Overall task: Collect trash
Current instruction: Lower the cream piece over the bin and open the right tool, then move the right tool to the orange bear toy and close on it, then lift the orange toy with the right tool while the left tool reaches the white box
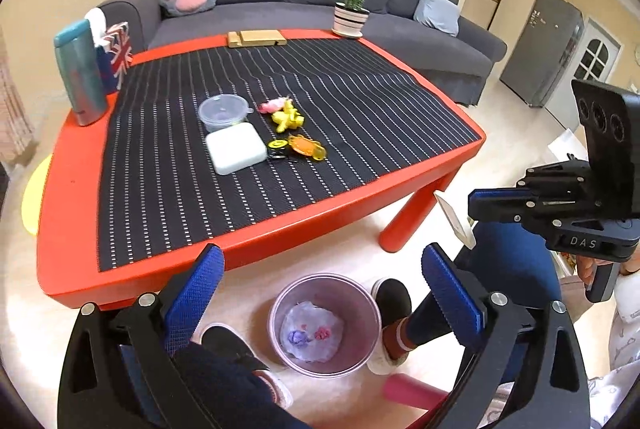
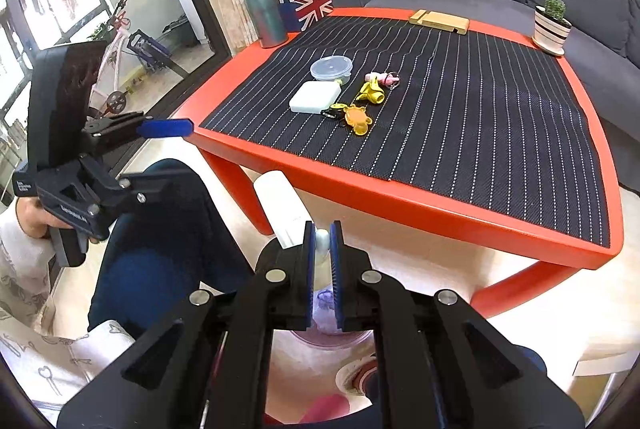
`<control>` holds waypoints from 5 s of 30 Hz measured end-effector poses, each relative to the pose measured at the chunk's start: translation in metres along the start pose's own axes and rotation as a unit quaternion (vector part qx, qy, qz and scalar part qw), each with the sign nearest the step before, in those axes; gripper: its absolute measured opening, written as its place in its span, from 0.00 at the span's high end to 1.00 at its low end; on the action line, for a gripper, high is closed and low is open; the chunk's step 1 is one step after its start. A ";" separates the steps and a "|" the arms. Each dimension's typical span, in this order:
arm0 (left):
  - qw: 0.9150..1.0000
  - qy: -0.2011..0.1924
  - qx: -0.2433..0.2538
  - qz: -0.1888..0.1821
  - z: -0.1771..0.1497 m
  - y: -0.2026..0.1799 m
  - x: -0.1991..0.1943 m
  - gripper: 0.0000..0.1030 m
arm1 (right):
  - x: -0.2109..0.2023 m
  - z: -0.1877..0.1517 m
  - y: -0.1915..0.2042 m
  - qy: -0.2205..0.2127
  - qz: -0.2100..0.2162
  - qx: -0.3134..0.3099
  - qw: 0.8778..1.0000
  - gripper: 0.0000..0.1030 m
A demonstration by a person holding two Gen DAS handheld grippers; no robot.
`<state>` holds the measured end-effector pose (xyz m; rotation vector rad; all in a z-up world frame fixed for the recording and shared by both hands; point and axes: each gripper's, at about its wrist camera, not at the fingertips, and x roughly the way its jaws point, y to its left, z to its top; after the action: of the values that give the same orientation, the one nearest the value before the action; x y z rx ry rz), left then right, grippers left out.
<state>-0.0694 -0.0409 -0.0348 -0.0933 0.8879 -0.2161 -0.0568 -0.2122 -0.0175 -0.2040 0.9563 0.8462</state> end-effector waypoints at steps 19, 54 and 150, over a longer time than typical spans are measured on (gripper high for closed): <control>1.000 -0.009 -0.024 0.014 -0.010 0.021 -0.015 0.08 | 0.015 0.004 0.021 0.009 0.017 -0.017 1.000 0.72; 1.000 0.003 -0.023 0.014 0.000 0.025 0.003 0.07 | 0.014 0.030 -0.002 -0.015 -0.001 0.005 1.000 0.06; 0.980 0.078 -0.153 0.102 0.094 0.079 0.122 0.08 | 0.076 0.099 -0.059 0.022 0.004 -0.009 1.000 0.74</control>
<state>0.0896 0.0083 -0.0816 -0.2725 1.0750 0.1069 0.0710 -0.1607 -0.0309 -0.2353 0.9920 0.8602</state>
